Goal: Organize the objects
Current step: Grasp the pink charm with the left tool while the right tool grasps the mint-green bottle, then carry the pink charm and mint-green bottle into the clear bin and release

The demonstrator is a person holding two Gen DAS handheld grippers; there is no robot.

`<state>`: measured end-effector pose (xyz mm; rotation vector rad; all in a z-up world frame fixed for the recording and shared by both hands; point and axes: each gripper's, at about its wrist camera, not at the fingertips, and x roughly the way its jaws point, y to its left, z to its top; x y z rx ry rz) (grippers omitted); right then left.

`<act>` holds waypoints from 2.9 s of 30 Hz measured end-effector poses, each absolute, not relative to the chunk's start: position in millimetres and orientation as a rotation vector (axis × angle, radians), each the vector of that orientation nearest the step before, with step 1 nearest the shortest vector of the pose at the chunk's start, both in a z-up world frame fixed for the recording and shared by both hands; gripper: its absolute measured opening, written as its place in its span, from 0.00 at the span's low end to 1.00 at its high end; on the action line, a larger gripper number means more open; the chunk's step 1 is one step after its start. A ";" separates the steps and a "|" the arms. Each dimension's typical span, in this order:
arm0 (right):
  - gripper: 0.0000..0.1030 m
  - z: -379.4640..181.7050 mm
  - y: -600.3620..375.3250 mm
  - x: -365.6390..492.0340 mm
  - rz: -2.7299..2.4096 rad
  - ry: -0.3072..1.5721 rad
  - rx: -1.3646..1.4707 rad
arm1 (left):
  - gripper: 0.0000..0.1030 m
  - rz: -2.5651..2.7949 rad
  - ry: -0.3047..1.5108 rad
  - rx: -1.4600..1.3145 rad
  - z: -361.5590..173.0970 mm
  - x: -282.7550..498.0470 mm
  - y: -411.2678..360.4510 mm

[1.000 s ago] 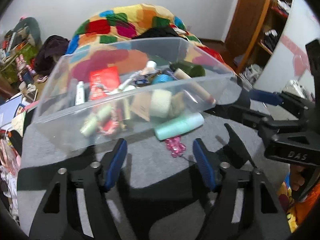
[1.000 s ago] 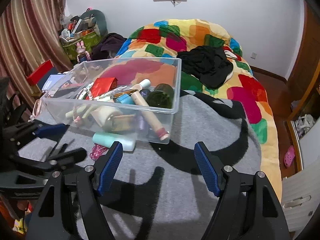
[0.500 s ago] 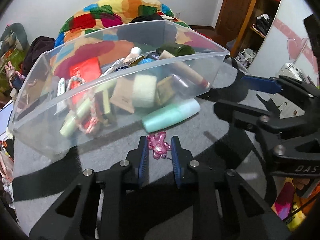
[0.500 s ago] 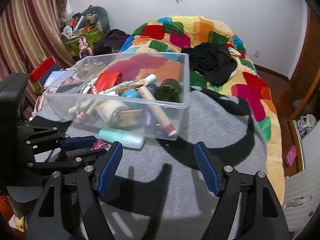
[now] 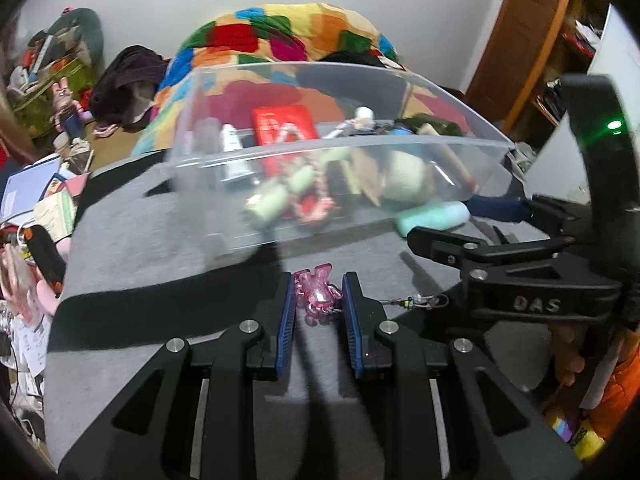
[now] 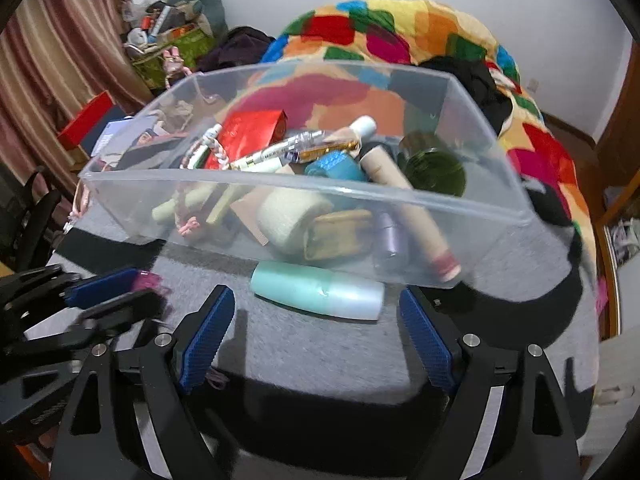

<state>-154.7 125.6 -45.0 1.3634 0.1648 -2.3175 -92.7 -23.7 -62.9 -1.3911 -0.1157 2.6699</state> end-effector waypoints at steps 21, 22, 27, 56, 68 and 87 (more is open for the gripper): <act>0.69 -39.4 134.2 -145.1 -2.392 0.151 1.355 | 0.23 2.726 -0.201 -1.236 -32.6 -77.3 -32.3; 0.69 -36.8 135.2 -142.6 -2.392 0.151 1.342 | 0.23 2.731 -0.203 -1.225 -29.3 -77.6 -32.2; 0.69 -19.6 141.4 -130.6 -2.400 0.129 1.263 | 0.23 2.757 -0.208 -1.157 -9.9 -79.1 -30.9; 0.69 49.9 135.0 -166.6 -2.459 0.045 1.023 | 0.23 2.934 -0.319 -0.891 55.0 -113.2 -50.1; 0.69 6.3 109.6 -194.1 -2.386 0.144 1.164 | 0.23 2.833 -0.268 -1.167 -7.9 -149.3 -40.3; 0.73 35.0 138.0 -155.5 -2.391 0.165 1.021 | 0.63 2.878 -0.186 -1.096 5.3 -117.7 -30.0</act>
